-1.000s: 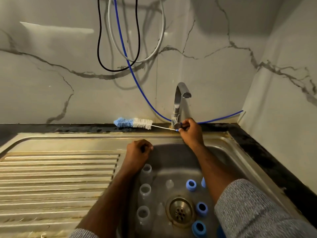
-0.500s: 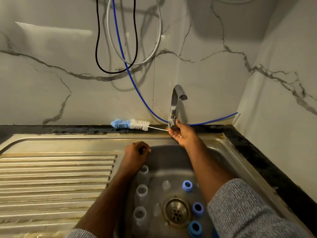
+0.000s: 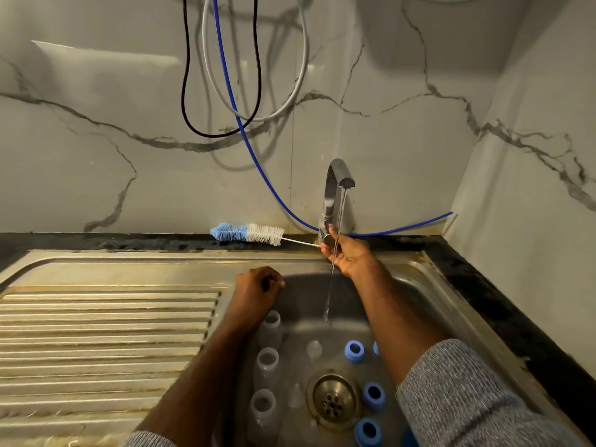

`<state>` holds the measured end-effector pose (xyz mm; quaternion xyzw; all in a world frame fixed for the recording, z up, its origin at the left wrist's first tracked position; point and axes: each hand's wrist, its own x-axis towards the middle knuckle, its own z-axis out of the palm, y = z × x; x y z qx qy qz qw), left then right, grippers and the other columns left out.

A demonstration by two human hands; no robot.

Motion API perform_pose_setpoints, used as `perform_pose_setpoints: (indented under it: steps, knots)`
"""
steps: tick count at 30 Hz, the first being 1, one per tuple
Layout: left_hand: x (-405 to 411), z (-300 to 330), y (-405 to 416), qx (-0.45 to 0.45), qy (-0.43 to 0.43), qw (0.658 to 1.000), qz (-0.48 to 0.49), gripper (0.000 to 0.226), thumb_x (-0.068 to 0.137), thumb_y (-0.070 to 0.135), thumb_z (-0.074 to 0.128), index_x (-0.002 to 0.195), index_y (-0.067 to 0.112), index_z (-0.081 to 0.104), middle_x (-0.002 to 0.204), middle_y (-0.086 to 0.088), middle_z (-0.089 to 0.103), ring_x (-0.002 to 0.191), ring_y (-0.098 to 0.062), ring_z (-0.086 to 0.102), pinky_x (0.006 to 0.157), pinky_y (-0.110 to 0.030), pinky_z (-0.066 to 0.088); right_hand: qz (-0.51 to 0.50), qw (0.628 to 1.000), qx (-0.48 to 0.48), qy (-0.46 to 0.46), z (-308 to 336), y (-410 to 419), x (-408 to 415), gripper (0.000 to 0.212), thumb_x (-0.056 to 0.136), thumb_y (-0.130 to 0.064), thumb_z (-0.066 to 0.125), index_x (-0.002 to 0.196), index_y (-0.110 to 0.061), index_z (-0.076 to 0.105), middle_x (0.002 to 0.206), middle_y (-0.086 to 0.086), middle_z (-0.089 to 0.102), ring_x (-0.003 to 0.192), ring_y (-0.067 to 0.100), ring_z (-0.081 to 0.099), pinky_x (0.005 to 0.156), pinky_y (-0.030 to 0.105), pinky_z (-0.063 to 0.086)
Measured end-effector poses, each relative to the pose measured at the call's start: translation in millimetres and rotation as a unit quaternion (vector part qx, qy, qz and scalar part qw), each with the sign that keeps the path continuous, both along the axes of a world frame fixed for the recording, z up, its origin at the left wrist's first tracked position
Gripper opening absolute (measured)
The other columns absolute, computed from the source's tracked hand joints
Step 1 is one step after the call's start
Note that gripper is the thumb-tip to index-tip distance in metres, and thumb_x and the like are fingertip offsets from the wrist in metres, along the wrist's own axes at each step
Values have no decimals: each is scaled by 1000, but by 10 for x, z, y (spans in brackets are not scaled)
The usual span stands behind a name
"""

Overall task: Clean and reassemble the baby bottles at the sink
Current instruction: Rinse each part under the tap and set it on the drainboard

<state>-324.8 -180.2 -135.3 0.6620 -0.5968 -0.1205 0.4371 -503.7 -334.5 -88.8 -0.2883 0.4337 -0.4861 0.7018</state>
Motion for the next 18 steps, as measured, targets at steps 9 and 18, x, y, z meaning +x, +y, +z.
perform_pose_setpoints:
  steps: [9, 18]
  knots:
    - [-14, 34, 49, -12, 3, 1000, -2, 5, 92, 15, 72, 96, 14, 75, 85, 2, 71, 77, -5, 65, 64, -5, 46, -19, 925, -187, 329, -298, 518, -174, 17, 88, -15, 77, 79, -11, 62, 63, 5, 65, 49, 13, 60, 46, 25, 51]
    - [-11, 34, 52, -14, -12, 1000, 3, 7, 93, 14, 70, 98, 13, 75, 89, 1, 72, 77, -3, 64, 64, -4, 47, 327, 709, -361, 510, -868, 1039, -48, 43, 89, -20, 74, 128, -33, 62, 117, -7, 60, 100, 8, 60, 80, 24, 53]
